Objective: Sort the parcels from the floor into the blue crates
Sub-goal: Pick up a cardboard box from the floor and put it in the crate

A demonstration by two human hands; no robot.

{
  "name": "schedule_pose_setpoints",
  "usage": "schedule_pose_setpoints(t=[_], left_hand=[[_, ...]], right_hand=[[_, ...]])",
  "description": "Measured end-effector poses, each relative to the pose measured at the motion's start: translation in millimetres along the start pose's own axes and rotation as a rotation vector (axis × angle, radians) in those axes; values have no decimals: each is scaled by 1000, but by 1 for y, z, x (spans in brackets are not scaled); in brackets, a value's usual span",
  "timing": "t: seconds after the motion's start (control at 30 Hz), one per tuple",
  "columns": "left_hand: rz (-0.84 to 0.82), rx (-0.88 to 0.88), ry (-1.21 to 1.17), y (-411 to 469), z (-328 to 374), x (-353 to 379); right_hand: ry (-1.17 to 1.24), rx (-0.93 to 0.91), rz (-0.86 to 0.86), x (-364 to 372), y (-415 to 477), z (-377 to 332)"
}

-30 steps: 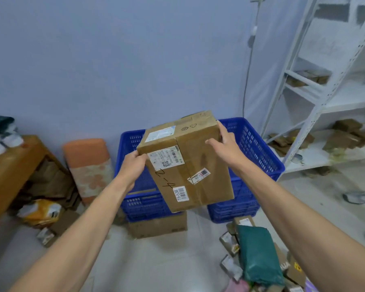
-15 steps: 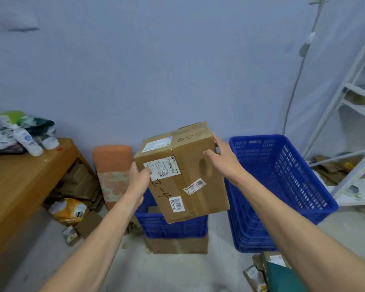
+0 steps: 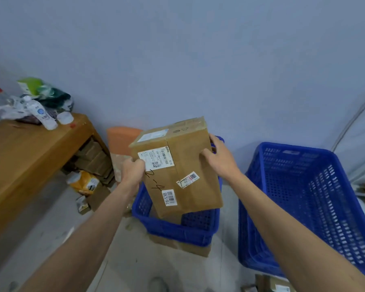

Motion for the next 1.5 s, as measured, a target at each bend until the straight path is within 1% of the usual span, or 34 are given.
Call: schedule_pose_setpoints(t=[0.1, 0.17, 0.27, 0.33, 0.4, 0.47, 0.6, 0.77, 0.93, 1.07, 1.13, 1.23, 1.3, 1.4, 1.5], left_hand=[[36, -17, -4, 30, 2, 2], [37, -9, -22, 51, 0, 5], [11, -5, -123, 84, -9, 9], [-8, -37, -201, 107, -18, 13], [0, -88, -225, 129, -27, 19], [9, -142, -226, 149, -38, 28], [36, -190, -227, 174, -60, 48], [134, -314, -148, 190, -88, 76], [212, -357, -73, 195, -117, 94], [273, -436, -99, 194, -146, 109], [298, -427, -92, 195, -155, 120], [356, -401, -82, 205, -157, 132], [343, -435, -154, 206, -161, 136], [315, -545, -305, 193, -170, 145], [324, -649, -408, 181, -177, 153]], right_hand=[[31, 51, -48, 14, 35, 3], [2, 92, -72, 26, 56, 7], [-113, 91, -90, 44, 86, 7], [-195, 100, -100, 56, 104, 9], [-279, 121, -110, 67, 124, 14], [-352, 156, -112, 77, 145, 22], [-457, 178, -104, 94, 178, 42], [-542, 295, -185, 105, 214, 77], [-585, 200, -286, 118, 253, 97], [-683, 80, -353, 139, 284, 115], [-740, 49, -385, 147, 299, 125], [-751, 41, -402, 148, 324, 135], [-756, 15, -404, 149, 336, 138], [-752, -41, -400, 153, 344, 136], [-759, -92, -415, 161, 347, 128]])
Point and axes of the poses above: each hand's wrist, its own y-axis towards the middle knuckle, its own x-axis out of the palm, z = x × y, the point moved 1 cm from there along y, towards the middle knuckle, and after that the axes turned 9 degrees about -y, right-handed, at the moved point
